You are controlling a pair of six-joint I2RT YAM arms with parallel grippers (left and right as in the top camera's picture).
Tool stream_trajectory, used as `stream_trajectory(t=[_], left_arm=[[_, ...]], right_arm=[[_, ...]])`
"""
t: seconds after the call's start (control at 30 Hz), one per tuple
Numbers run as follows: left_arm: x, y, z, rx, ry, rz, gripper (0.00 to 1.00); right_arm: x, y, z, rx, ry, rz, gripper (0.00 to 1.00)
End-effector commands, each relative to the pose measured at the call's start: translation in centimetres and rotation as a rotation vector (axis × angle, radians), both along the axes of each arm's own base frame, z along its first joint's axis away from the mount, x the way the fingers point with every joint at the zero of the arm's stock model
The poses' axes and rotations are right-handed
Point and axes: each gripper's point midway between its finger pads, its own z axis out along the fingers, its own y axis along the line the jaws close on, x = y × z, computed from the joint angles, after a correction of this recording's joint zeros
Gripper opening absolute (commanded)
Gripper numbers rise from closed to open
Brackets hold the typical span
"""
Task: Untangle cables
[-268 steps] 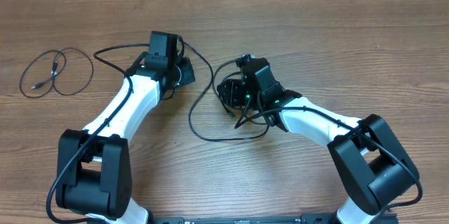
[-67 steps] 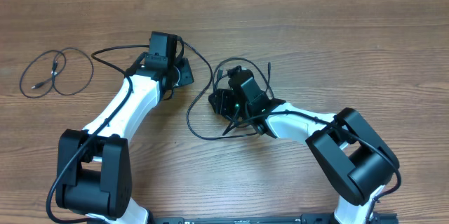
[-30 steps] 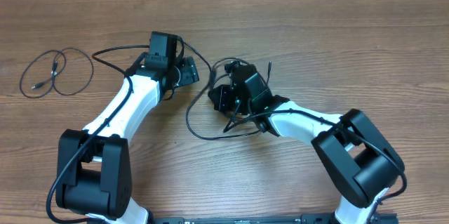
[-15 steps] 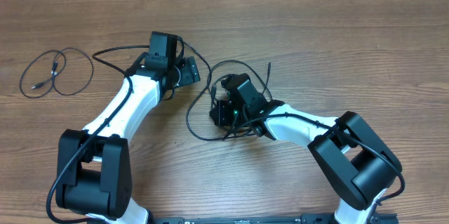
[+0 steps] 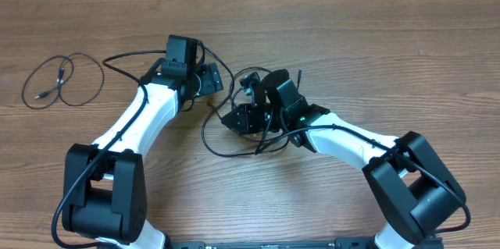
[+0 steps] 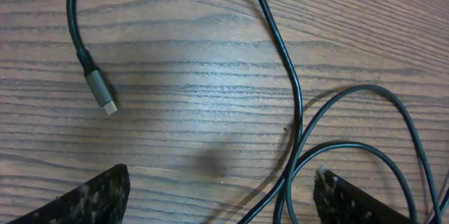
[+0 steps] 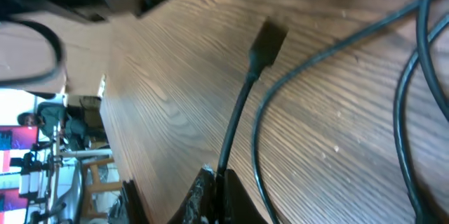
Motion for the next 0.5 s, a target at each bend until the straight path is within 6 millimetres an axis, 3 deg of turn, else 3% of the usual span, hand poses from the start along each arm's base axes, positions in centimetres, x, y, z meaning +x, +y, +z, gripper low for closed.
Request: stream_trajectory(t=[0.0, 0.2, 0.27, 0.47], left_arm=[[0.0, -0.2, -0.1, -0.008, 0.003, -0.003, 0.84], [-0.1, -0.2, -0.1, -0.008, 0.004, -0.003, 0.85], [-0.1, -0.2, -0.1, -0.008, 0.004, -0.003, 0.86], [-0.1, -0.2, -0.1, -0.008, 0.004, -0.003, 0.86]], right_arm=[[-0.5, -0.4, 0.0, -0.030, -0.030, 0.030, 0.04], [0.0, -1.1, -1.0, -0.086, -0.031, -0.016, 0.05], [0.3, -1.4, -1.2, -0.103, -0.038, -0.034, 0.15], [1.2, -2.4, -2.1, -0.173, -0.054, -0.097, 0.24]])
